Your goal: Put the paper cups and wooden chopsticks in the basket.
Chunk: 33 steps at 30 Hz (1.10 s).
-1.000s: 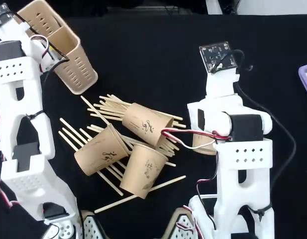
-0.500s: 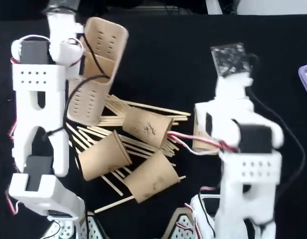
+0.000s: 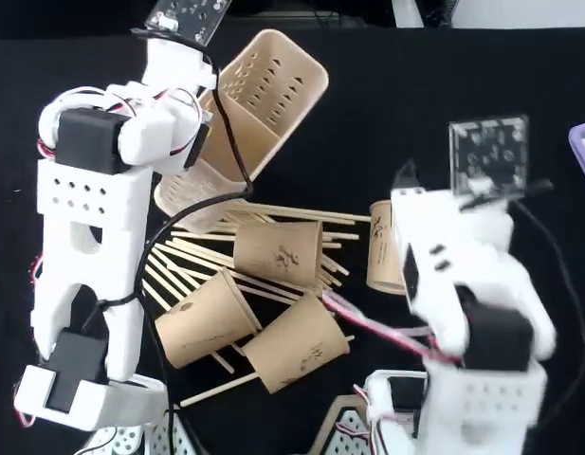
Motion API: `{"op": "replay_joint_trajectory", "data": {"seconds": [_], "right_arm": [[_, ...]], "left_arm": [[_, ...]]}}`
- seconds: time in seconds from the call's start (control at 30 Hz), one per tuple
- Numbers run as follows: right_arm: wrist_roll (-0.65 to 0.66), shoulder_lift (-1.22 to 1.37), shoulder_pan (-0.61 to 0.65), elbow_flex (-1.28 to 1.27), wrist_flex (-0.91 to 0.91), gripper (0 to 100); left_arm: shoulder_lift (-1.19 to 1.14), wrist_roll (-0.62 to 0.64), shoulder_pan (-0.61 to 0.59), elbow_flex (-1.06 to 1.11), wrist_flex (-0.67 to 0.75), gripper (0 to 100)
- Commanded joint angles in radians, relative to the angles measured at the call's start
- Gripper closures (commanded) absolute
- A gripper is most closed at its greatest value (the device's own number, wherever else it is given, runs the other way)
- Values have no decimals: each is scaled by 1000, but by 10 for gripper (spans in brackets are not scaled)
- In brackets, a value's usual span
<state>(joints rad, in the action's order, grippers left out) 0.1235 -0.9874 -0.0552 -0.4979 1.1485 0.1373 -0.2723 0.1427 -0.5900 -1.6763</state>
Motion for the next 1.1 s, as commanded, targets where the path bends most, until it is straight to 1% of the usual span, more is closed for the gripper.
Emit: {"op": "replay_joint_trajectory", "data": {"seconds": [0.0, 0.07, 0.17, 0.37, 0.47, 0.57, 0.67, 0.7, 0.97, 1.07], "right_arm": [[0, 71, 31, 13, -147, 755], [0, 136, 66, 73, -181, 773], [0, 262, 114, 226, -157, 773], [-2, 573, 126, 561, -46, 772], [-2, 679, 127, 714, 29, 772], [9, 746, 176, 805, 118, 754], [9, 782, 206, 812, 150, 697], [9, 789, 207, 811, 150, 691], [92, 796, 201, 731, 147, 691], [123, 796, 172, 671, 97, 691]], "left_arm": [[55, -11, 10, -54, 54, 970], [55, -29, 10, -33, 107, 970], [55, -107, 12, 13, 155, 970], [57, -192, 18, 116, 245, 970], [57, -224, 56, 174, 293, 970], [58, -241, 102, 225, 342, 970], [58, -235, 130, 245, 354, 970], [58, -235, 137, 249, 354, 970], [69, -235, 142, 240, 345, 970], [69, -233, 142, 240, 344, 970]]}}
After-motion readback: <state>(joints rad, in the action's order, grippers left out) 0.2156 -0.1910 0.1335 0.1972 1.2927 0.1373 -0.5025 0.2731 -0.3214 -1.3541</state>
